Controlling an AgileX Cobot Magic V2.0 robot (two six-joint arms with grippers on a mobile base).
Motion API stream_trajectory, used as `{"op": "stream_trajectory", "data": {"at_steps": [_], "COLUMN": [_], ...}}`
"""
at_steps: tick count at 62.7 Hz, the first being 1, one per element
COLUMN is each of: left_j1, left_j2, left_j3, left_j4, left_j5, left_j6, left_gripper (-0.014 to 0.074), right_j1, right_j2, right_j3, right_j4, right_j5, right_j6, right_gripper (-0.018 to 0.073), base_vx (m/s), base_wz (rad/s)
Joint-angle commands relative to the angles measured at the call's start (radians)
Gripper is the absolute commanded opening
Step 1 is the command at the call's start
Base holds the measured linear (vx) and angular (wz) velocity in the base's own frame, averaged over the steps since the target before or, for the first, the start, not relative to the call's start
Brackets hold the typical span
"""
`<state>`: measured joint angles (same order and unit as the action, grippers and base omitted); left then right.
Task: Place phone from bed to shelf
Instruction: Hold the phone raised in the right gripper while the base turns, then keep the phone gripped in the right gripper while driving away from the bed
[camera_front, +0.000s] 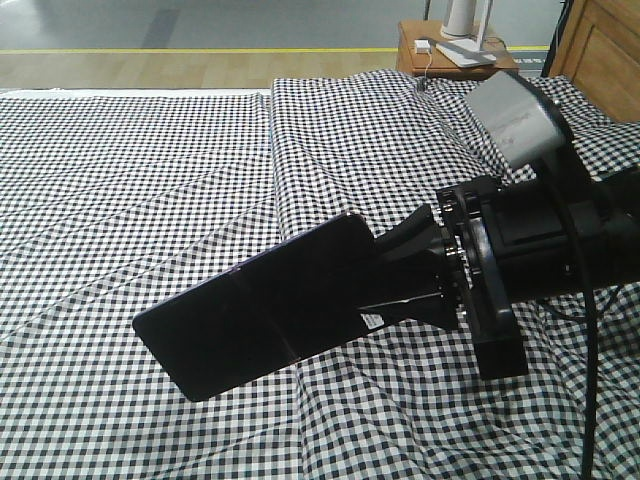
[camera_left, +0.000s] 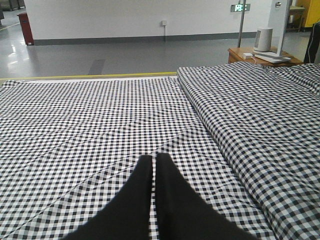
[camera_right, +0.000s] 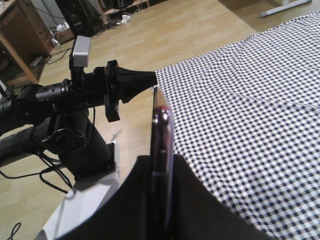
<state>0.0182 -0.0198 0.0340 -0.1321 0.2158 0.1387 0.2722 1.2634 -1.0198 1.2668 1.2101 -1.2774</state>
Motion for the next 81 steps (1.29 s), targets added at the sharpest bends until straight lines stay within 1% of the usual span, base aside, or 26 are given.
{"op": "stream_trajectory", "data": {"at_steps": [1, 43, 81], "left_j1": [-0.002, -0.002, -0.002], "left_j2": [-0.006, -0.006, -0.006], "left_j3": [0.001, 0.001, 0.001], "left_j4": [-0.006, -0.006, -0.006], "left_j5": [-0.077, -0.077, -0.077], "left_j6": [-0.004, -0.004, -0.004], "left_gripper": [0.0001, 0.0001, 0.0001], "right_j1": [0.000, 0.000, 0.000], "right_j2": [-0.025, -0.025, -0.025], "right_j3": [-0.026, -0.026, -0.026], "right_j4": [0.092, 0.092, 0.092], "right_j5": [0.081, 0.081, 0.081], "right_j6": [-0.002, -0.002, -0.002], "right_gripper": [-0.0001, -0.0001, -0.0001], "base_vx": [-0.02, -0.03, -0.06], "base_wz": [0.05, 0.15, 0.36]}}
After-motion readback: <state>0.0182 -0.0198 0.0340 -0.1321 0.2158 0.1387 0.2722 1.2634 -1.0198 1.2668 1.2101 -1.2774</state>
